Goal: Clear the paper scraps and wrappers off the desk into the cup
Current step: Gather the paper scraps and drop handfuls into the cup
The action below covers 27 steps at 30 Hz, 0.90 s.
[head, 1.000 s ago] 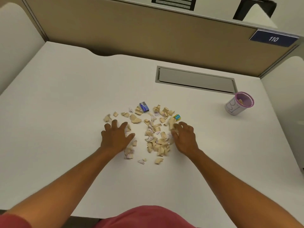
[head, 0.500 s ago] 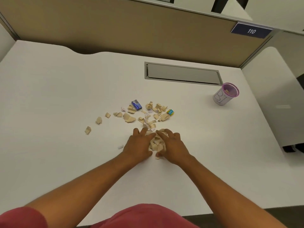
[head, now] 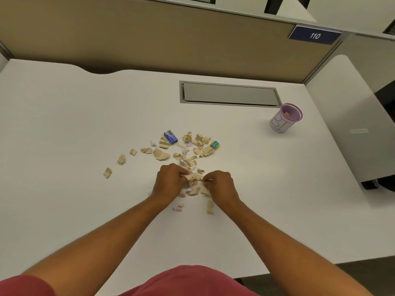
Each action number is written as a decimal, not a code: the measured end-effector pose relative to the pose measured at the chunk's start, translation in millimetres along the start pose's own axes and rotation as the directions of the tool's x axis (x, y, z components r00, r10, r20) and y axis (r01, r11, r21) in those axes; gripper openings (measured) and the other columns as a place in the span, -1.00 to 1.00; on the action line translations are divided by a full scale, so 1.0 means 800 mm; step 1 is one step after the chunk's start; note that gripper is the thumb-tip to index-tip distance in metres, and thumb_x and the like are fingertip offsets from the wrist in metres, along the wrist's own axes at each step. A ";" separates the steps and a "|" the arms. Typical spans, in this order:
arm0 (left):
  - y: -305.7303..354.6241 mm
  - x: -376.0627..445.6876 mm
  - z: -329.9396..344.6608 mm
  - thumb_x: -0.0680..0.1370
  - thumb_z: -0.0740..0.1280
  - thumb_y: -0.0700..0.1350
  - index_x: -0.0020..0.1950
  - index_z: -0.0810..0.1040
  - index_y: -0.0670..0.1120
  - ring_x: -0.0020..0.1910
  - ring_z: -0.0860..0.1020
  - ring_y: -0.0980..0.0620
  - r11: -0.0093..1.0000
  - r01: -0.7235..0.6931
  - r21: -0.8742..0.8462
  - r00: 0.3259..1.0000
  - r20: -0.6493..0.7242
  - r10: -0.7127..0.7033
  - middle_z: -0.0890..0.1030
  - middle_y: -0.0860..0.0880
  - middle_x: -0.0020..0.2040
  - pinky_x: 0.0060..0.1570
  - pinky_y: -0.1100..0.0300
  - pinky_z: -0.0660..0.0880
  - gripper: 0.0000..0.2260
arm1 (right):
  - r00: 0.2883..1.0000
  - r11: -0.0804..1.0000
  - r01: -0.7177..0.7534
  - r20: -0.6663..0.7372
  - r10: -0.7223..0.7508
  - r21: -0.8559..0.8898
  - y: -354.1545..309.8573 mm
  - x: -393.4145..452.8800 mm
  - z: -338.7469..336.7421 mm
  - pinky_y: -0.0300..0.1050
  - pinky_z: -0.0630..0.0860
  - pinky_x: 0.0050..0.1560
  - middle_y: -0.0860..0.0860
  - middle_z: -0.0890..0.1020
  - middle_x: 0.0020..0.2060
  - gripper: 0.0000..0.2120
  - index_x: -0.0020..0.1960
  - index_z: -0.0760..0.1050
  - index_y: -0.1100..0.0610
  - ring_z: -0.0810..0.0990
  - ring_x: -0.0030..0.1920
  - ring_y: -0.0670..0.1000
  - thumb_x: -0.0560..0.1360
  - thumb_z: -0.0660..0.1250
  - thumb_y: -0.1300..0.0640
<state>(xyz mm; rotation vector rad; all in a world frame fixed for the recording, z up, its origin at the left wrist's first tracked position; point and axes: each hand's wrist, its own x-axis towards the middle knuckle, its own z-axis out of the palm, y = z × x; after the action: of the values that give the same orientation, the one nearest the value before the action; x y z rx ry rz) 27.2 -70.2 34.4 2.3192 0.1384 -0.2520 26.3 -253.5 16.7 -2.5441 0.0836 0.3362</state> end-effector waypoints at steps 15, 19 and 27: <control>0.110 0.042 0.033 0.46 0.56 -0.30 0.07 0.73 -0.22 -0.21 0.73 -0.02 0.625 0.335 -0.705 0.938 0.188 -0.291 0.76 -0.16 -0.13 -0.07 0.18 0.69 -0.80 | 0.895 0.244 -0.415 0.346 0.280 0.876 0.073 0.034 -0.107 -0.14 0.70 -0.11 0.20 0.73 -0.11 -0.92 -0.07 0.69 0.33 0.74 -0.18 0.09 0.52 0.42 0.42; 0.163 0.059 0.054 0.47 0.53 -0.35 0.09 0.71 -0.28 -0.27 0.70 -0.01 0.589 0.313 -0.745 0.948 0.204 -0.245 0.74 -0.19 -0.07 -0.13 0.26 0.68 -0.80 | 0.912 0.173 -0.368 0.317 0.262 0.914 0.099 0.051 -0.162 -0.23 0.67 -0.20 0.18 0.74 -0.13 -0.90 -0.10 0.68 0.33 0.74 -0.21 0.04 0.54 0.39 0.42; 0.276 0.107 0.111 0.47 0.51 -0.36 0.10 0.71 -0.31 -0.30 0.67 0.00 0.574 0.269 -0.774 0.963 0.210 -0.167 0.73 -0.16 -0.06 -0.05 0.22 0.70 -0.79 | 0.941 0.295 -0.181 0.079 0.328 0.938 0.169 0.131 -0.315 -0.13 0.70 -0.03 0.19 0.72 0.08 -0.84 0.04 0.67 0.32 0.72 -0.03 0.10 0.47 0.46 0.40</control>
<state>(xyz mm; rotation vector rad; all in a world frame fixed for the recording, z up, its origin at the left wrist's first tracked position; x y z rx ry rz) 137.3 -284.3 111.1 1.3622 0.3997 -0.3586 165.8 -502.8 122.0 -1.3193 0.5813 0.1464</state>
